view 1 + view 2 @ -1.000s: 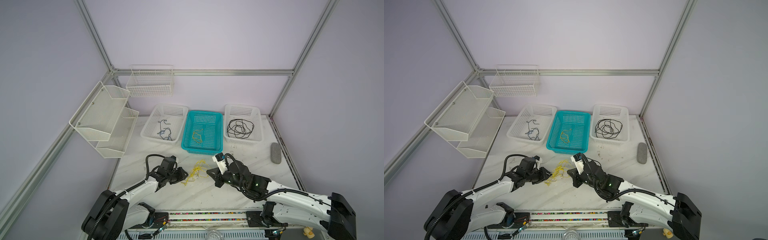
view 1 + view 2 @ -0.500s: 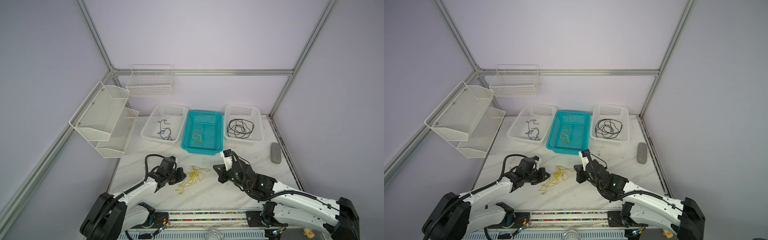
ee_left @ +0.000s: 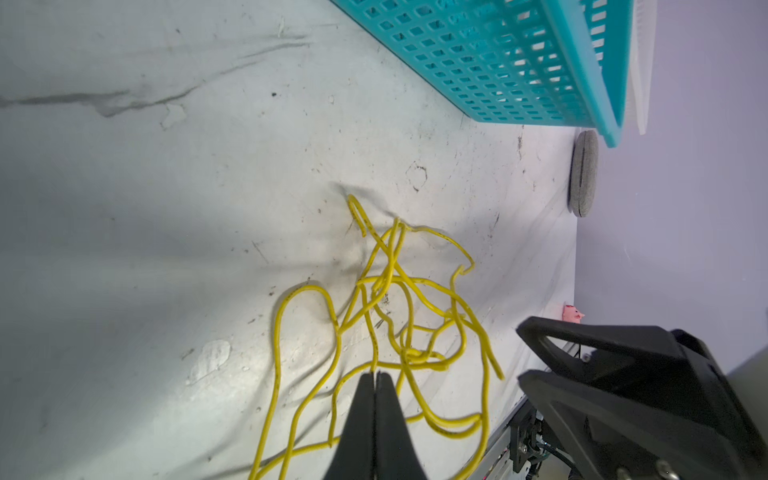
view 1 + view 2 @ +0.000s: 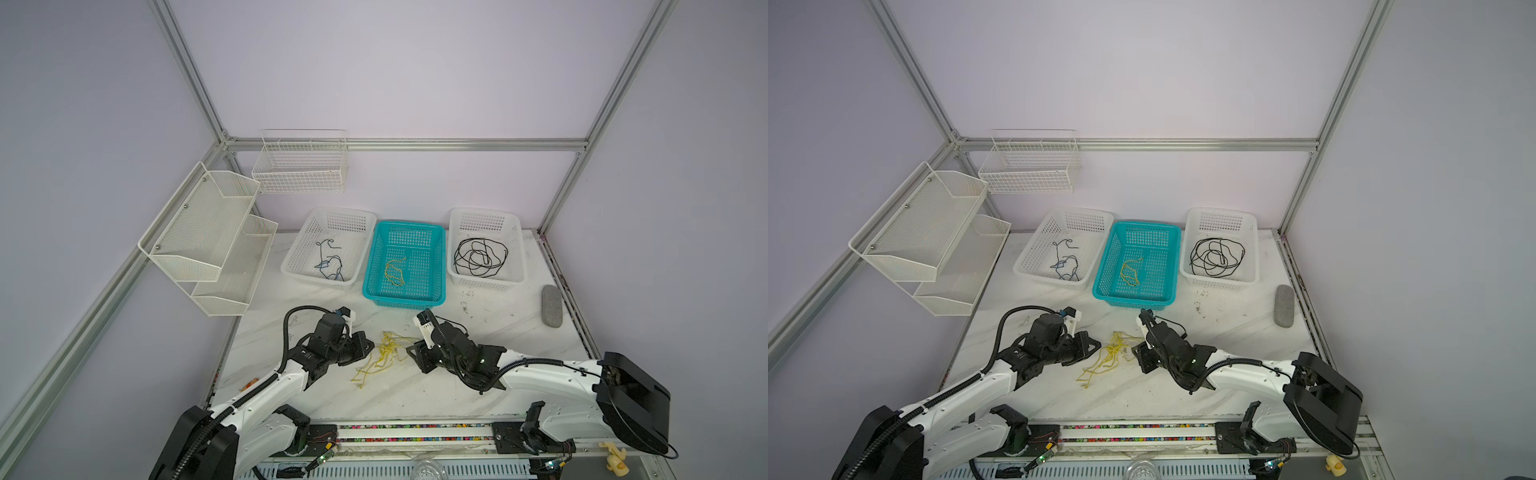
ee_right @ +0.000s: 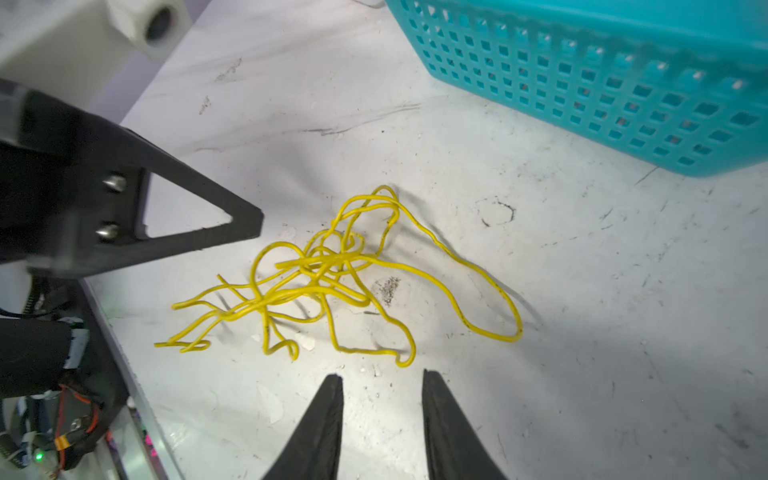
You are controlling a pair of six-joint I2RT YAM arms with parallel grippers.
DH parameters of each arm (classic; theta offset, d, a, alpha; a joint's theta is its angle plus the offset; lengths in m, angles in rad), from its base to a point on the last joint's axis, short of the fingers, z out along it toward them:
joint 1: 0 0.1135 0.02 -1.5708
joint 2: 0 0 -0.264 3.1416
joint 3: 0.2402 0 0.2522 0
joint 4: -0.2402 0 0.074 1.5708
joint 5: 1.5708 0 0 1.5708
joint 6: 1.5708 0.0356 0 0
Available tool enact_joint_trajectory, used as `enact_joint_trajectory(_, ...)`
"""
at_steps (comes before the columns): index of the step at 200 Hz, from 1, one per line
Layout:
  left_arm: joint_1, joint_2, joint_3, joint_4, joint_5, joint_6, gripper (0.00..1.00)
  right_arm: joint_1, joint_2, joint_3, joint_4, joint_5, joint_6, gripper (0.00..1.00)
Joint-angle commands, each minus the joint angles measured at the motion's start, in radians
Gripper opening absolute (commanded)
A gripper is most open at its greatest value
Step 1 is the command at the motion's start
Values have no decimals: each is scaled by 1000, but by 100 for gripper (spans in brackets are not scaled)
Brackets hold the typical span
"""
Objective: Untangle the cables
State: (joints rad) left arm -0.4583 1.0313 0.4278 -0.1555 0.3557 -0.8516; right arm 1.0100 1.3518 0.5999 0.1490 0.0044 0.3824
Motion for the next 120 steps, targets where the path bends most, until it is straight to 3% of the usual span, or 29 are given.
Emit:
enact_joint_trajectory(1,5,-46,-7,8,4,14,0,2,53,14,54,43,-27,37)
enact_joint_trajectory(10,6,-61,-6,9,1,12,1,2,69,15,64,54,-15,38)
enact_joint_trajectory(29,6,-82,-9,32,20,-8,19,1,83,18,79,59,21,40)
enact_joint_trajectory(45,6,-84,-6,59,47,-28,27,1,88,8,116,64,45,43)
enact_joint_trajectory(120,4,-55,4,125,137,-63,41,2,205,3,227,3,17,43)
